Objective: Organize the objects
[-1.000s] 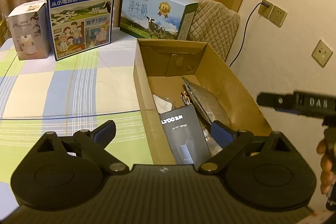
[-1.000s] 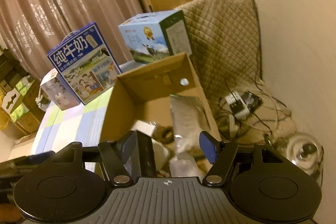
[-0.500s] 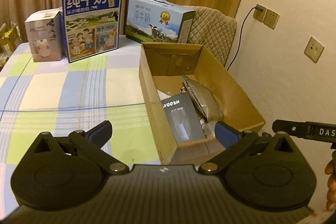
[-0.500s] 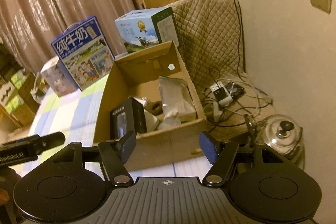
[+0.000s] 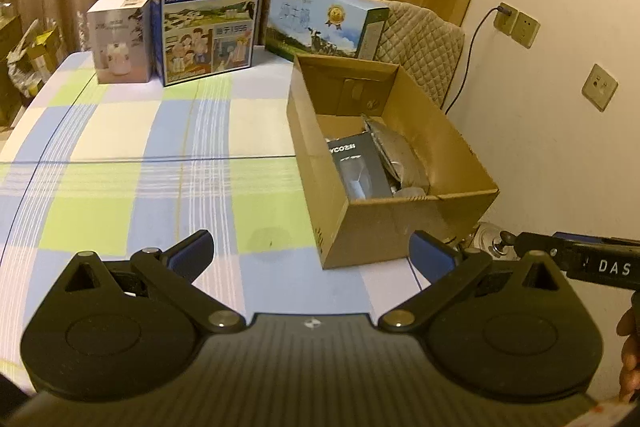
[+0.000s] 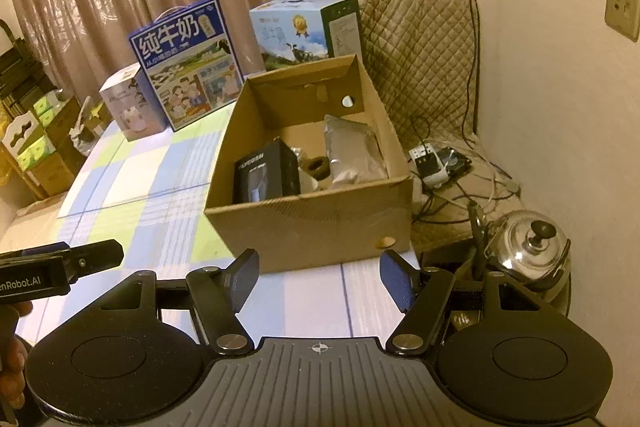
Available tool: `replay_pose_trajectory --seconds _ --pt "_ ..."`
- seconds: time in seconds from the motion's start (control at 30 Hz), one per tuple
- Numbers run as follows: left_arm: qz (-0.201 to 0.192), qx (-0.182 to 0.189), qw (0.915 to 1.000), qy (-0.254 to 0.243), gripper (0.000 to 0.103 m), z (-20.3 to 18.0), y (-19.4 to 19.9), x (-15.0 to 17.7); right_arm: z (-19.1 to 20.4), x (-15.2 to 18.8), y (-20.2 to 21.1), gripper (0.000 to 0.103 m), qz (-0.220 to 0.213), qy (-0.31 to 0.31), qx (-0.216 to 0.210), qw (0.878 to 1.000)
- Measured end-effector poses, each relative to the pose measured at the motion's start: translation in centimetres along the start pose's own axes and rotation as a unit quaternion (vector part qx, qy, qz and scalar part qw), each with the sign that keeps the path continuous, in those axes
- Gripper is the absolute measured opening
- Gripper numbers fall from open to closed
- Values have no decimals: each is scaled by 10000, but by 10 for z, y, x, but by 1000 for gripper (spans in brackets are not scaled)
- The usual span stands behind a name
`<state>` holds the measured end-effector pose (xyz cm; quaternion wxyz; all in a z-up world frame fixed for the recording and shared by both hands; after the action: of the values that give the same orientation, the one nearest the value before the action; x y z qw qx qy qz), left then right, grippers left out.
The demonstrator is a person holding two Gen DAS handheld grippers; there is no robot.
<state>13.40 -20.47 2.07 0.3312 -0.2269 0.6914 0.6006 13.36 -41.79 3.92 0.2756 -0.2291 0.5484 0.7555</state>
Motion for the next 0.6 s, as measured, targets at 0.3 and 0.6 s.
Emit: replay_pose_trajectory --seconds 0.3,0.6 --pt "55 -59 9999 141 102 3 10 13 14 10 9 64 1 175 -82 9998" --pt "61 -117 9999 -37 102 4 16 21 19 22 10 64 88 339 -74 9994"
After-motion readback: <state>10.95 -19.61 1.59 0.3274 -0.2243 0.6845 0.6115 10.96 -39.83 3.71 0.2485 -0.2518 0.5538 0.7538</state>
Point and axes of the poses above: each gripper's, at about its wrist camera, not at the fingertips, and y roughly against the way its jaws point, z to its left, x to its underside, the point moved 9 cm from there along -y, roughly the way its jaws point, and after that the axes turned 9 degrees about -y, right-handed, at the moved point
